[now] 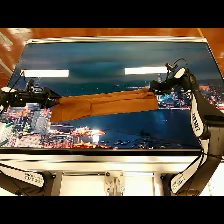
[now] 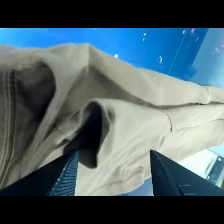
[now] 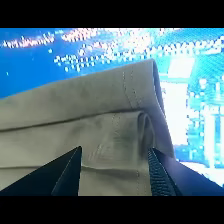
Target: Fold the shirts.
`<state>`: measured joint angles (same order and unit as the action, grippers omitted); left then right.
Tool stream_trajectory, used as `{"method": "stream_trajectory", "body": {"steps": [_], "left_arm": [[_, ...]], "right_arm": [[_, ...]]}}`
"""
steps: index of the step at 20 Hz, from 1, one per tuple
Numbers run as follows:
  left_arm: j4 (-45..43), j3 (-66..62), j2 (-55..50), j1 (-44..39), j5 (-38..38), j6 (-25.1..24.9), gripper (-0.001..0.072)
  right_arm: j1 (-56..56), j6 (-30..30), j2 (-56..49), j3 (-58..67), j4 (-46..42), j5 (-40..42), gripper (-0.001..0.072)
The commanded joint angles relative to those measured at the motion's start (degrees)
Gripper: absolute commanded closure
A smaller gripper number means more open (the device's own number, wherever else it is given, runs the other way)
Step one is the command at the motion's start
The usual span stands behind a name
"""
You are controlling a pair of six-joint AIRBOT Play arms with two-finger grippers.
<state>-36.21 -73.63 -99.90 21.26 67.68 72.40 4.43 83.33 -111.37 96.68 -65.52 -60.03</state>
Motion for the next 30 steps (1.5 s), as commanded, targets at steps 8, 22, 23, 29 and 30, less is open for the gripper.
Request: {"method": "stream_trajectory", "body": {"steps": [8, 22, 23, 29, 30], "left_arm": [[0.1, -4.0, 3.4, 1.4, 11.1, 0.0, 0.0185], [0.3, -4.0, 5.0, -11.9, 3.7, -2.1, 0.0627], [0.3, -4.0, 5.0, -15.5, 0.8, -2.8, 0.0645], [0.3, -4.0, 4.7, -40.5, -22.2, -1.6, 0.0671], [0.3, -4.0, 4.4, -44.4, -26.2, -0.6, 0.0670]], "right_arm": [[6.5, 0.0, -5.1, 0.1, 17.9, -9.0, 0.0011], [7.7, -5.6, 6.8, 0.2, 24.9, -14.7, 0.0649], [7.5, -5.1, 9.5, 0.2, 24.3, -16.6, 0.0649], [3.6, 1.9, 26.4, 0.2, 19.9, -23.6, 0.0649], [3.0, 3.4, 29.0, 0.2, 20.0, -23.8, 0.0649]]}}
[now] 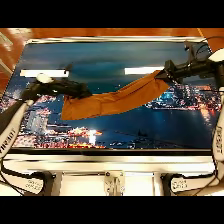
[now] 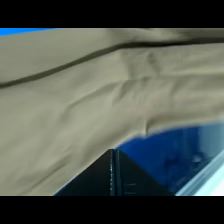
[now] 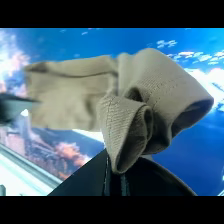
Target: Fold the shirts.
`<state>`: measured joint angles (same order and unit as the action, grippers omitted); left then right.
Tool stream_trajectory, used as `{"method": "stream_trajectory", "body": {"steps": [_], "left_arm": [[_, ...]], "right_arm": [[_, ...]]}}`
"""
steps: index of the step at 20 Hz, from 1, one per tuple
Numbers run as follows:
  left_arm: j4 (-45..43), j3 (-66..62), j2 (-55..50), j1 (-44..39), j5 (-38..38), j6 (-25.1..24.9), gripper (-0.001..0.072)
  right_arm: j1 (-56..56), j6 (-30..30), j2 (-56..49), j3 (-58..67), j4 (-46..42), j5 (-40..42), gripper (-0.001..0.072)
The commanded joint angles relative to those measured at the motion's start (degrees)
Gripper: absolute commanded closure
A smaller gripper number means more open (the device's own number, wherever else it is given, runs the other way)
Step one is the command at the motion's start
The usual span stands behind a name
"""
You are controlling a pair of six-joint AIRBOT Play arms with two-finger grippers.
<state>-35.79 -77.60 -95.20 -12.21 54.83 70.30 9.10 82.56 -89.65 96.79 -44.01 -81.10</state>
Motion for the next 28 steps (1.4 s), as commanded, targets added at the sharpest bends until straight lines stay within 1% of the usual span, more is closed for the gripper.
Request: {"method": "stream_trajectory", "body": {"steps": [1, 2, 3, 5, 7, 8, 10, 11, 13, 15, 16, 18, 21, 25, 28], "left_arm": [[-0.1, -0.1, -0.9, -14.9, -17.4, 2.9, 0.0670], [0.4, -0.1, -1.7, -18.5, -20.8, 4.2, 0.0670], [2.3, -0.1, -2.7, -21.4, -22.8, 4.4, 0.0670], [9.9, -0.1, -5.4, -26.2, -25.6, 4.3, 0.0670], [18.2, -0.1, -7.8, -29.9, -29.3, 4.3, 0.0671], [21.5, -0.1, -8.8, -31.2, -31.7, 4.3, 0.0671], [22.3, -0.1, -9.2, -31.1, -34.1, 4.3, 0.0672], [22.3, -0.1, -8.8, -29.7, -33.8, 3.6, 0.0672], [21.0, 0.0, -6.7, -25.2, -30.4, -0.4, 0.0673], [14.2, 0.1, -2.6, -18.7, -26.3, -0.9, 0.0673], [9.7, 0.1, 0.2, -14.8, -24.2, -0.8, 0.0674], [3.3, 0.1, 6.6, -6.5, -20.4, -0.8, 0.0674], [-1.7, 0.1, 17.5, 7.1, -14.6, -0.8, 0.0673], [-2.4, 0.1, 30.8, 24.4, -5.1, -0.8, 0.0673], [-2.4, 0.1, 38.2, 34.4, 2.5, -0.8, 0.0673]], "right_arm": [[-2.2, 5.5, 9.7, 0.0, -1.6, -2.7, 0.0649], [-2.6, 7.1, 12.0, 0.0, -1.5, -2.7, 0.0649], [-2.8, 8.7, 14.0, 0.0, -1.5, -2.8, 0.0649], [-2.8, 11.7, 17.4, 0.0, -1.5, -2.9, 0.0649], [-2.9, 13.3, 19.9, 0.0, -1.6, -3.0, 0.0649], [-2.8, 14.3, 20.7, 0.0, -1.6, -3.1, 0.0649], [-2.9, 15.5, 21.6, 0.0, -2.6, -3.9, 0.0649], [-2.9, 15.8, 21.6, 0.0, -4.2, -4.7, 0.0649], [-4.6, 16.5, 21.4, 0.0, -11.8, -4.6, 0.0649], [-8.6, 16.7, 19.5, 0.0, -19.5, -4.0, 0.0649], [-10.8, 16.7, 17.9, 0.0, -20.6, -3.1, 0.0649], [-16.2, 16.6, 13.4, 0.0, -20.5, 0.8, 0.0649], [-25.4, 16.6, 5.2, 0.0, -20.5, 9.0, 0.0649], [-35.9, 17.2, -7.2, 0.0, -18.4, 18.1, 0.0649], [-41.0, 17.2, -16.2, 0.0, -10.2, 23.0, 0.0648]]}}
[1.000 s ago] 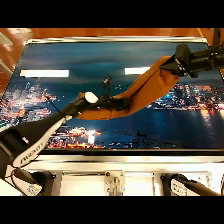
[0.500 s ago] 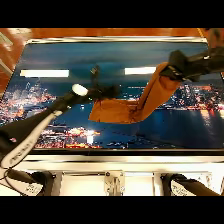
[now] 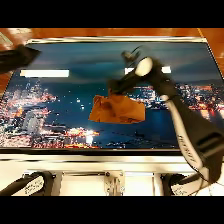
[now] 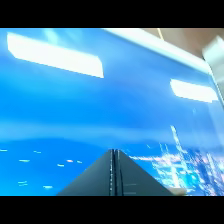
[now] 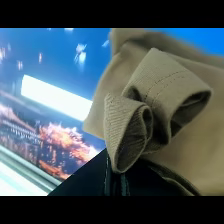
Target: Fold the shirts.
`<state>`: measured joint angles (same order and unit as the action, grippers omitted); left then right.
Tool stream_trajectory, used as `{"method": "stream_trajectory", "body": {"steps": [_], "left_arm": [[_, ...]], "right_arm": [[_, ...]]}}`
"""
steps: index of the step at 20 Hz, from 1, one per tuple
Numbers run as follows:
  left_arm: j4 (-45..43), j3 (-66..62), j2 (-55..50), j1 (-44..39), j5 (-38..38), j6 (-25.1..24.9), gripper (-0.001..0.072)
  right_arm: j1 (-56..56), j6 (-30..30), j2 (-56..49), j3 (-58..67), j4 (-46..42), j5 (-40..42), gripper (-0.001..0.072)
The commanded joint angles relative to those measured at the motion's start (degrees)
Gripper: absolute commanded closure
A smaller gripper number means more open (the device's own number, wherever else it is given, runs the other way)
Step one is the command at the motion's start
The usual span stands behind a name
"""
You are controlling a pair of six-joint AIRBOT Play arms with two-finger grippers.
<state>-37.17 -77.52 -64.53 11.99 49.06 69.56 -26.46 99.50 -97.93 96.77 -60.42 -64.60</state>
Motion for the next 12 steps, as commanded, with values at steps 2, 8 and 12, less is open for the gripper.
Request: {"method": "stream_trajectory", "body": {"steps": [2, 8, 12], "left_arm": [[-1.1, 0.0, 10.7, 13.8, 12.3, -0.1, 0.0672], [-1.9, 0.0, 13.1, 15.0, 17.3, -0.1, 0.0672], [-1.9, 0.1, 13.1, 15.0, 17.0, -0.1, 0.0672]], "right_arm": [[-7.4, 0.3, -12.0, 0.0, 12.3, 10.9, 0.0583], [-3.3, -6.0, -7.3, 0.0, 13.6, 2.5, 0.0065], [5.6, -5.7, 1.5, 0.0, -17.3, -16.9, 0.0065]]}}
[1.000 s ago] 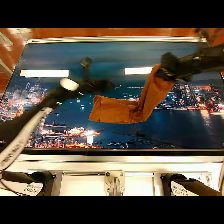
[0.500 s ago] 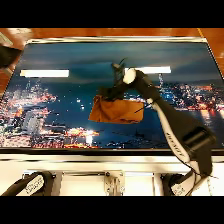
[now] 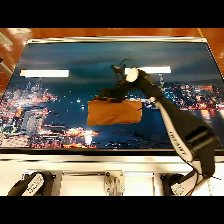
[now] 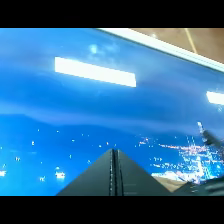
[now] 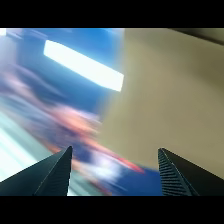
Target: Fold the shirts.
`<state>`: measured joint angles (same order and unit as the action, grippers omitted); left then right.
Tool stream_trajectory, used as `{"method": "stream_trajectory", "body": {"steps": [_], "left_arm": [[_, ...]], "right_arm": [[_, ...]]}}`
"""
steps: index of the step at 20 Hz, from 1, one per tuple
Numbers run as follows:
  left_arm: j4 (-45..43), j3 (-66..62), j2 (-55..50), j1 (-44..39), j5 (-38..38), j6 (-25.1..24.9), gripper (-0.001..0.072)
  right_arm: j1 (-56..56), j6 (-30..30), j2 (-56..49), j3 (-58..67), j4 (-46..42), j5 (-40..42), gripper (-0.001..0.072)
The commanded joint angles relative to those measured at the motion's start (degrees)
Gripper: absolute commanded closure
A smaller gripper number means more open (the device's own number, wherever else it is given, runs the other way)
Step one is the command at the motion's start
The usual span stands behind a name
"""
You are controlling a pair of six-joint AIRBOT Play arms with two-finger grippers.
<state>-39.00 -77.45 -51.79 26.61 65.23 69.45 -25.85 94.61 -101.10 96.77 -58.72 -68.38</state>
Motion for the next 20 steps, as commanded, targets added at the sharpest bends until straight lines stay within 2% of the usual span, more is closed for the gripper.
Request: {"method": "stream_trajectory", "body": {"steps": [1, 2, 3, 5, 7, 11, 15, 17, 20], "left_arm": [[-0.1, 0.0, 0.3, 0.4, 0.9, 0.0, 0.0672], [-0.1, 0.0, 0.3, 0.4, 1.1, 0.0, 0.0672], [-0.1, 0.0, 0.3, 0.4, 1.3, 0.0, 0.0672], [-0.1, 0.1, 0.3, 0.4, 1.6, 0.0, 0.0672], [-0.1, 0.1, 0.3, 0.4, 1.5, 0.1, 0.0673], [-0.1, 0.1, 0.2, 0.4, 1.5, 0.4, 0.0672], [-0.1, 0.1, -0.2, 0.3, 1.6, 1.3, 0.0672], [-0.1, 0.1, -0.5, 0.0, 1.5, 1.8, 0.0672], [-0.1, 0.1, -0.9, -1.5, 1.5, 1.7, 0.0672]], "right_arm": [[8.2, -0.2, 5.7, 0.0, -26.2, -17.3, 0.0065], [11.5, -0.3, 5.9, 0.0, -29.1, -20.5, 0.0065], [15.1, -0.3, 5.8, -0.9, -28.3, -21.9, 0.0065], [20.6, -0.3, 5.8, -5.4, -20.4, -20.6, 0.0035], [23.2, -0.3, 5.8, -11.0, -14.6, -17.2, 0.0035], [22.5, -2.4, 2.3, -15.5, -8.9, -11.4, 0.0035], [21.7, -6.2, -1.8, -15.5, 5.3, -3.1, 0.0035], [21.7, -6.6, -3.1, -15.5, 6.6, -1.5, 0.0036], [21.7, -6.3, -5.4, -15.5, 6.8, -3.7, 0.0037]]}}
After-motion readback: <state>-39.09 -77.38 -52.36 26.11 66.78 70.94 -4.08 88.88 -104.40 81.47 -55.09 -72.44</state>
